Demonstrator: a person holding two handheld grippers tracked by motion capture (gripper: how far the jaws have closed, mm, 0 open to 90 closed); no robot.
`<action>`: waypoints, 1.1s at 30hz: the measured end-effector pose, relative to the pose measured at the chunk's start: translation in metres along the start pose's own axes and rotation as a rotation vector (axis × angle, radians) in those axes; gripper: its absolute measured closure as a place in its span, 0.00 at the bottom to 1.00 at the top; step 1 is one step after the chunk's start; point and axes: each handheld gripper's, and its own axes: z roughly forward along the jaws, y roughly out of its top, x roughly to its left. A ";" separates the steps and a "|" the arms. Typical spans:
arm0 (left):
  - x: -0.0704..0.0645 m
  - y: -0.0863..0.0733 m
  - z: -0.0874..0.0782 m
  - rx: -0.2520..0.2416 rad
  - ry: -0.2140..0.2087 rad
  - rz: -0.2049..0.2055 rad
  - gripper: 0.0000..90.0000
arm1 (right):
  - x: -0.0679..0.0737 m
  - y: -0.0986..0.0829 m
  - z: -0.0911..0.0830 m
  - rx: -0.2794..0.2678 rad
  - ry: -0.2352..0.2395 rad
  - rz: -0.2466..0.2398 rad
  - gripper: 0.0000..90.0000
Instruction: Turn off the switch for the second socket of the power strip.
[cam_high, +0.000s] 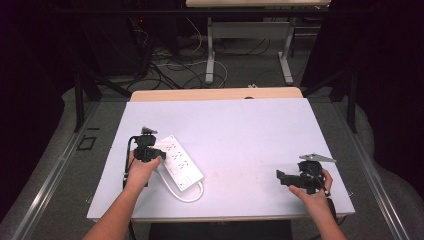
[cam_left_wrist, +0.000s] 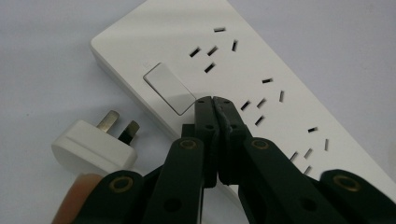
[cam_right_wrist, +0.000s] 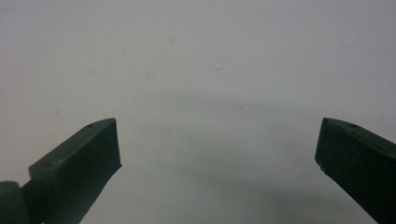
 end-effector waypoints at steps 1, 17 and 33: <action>0.000 0.000 0.000 0.000 0.000 0.001 1.00 | 0.000 0.000 0.000 0.000 0.000 0.000 0.00; 0.000 0.001 0.002 -0.004 -0.004 -0.012 1.00 | 0.000 0.000 0.000 0.000 -0.001 -0.001 0.00; 0.002 0.000 0.003 -0.003 -0.005 -0.016 1.00 | 0.000 0.000 0.000 0.000 -0.001 -0.001 0.00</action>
